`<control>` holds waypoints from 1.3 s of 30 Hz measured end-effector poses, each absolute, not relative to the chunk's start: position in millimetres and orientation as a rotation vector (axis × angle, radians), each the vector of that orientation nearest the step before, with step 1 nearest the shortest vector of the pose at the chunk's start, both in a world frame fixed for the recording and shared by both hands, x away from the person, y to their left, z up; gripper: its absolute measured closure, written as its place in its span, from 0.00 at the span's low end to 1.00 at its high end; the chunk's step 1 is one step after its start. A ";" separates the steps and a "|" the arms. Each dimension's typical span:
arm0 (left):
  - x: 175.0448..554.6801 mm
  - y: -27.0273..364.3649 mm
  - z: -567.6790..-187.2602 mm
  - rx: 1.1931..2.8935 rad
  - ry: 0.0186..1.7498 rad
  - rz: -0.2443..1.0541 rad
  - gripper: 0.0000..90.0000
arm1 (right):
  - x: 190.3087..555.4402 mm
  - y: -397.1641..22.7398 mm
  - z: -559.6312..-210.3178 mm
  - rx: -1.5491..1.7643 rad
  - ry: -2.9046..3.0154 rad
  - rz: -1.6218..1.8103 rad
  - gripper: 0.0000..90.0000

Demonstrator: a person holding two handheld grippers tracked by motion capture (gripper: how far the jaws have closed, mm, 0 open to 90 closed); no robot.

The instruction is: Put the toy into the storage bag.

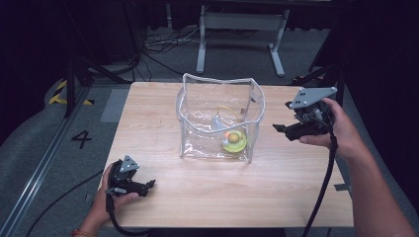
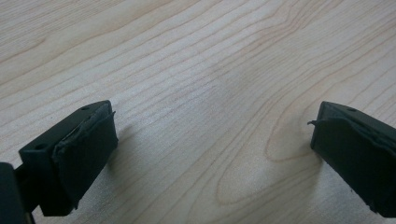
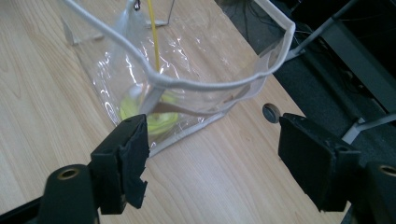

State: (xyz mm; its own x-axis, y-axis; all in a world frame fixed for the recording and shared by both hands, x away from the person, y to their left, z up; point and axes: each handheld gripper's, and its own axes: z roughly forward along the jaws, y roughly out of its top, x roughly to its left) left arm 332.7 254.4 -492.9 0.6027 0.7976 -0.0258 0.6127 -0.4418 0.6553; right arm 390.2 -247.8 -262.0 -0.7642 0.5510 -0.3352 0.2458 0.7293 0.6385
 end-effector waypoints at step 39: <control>332.7 254.4 -492.9 2.200 1.109 0.382 0.01 | 348.8 -329.2 -429.7 0.819 2.408 0.762 0.24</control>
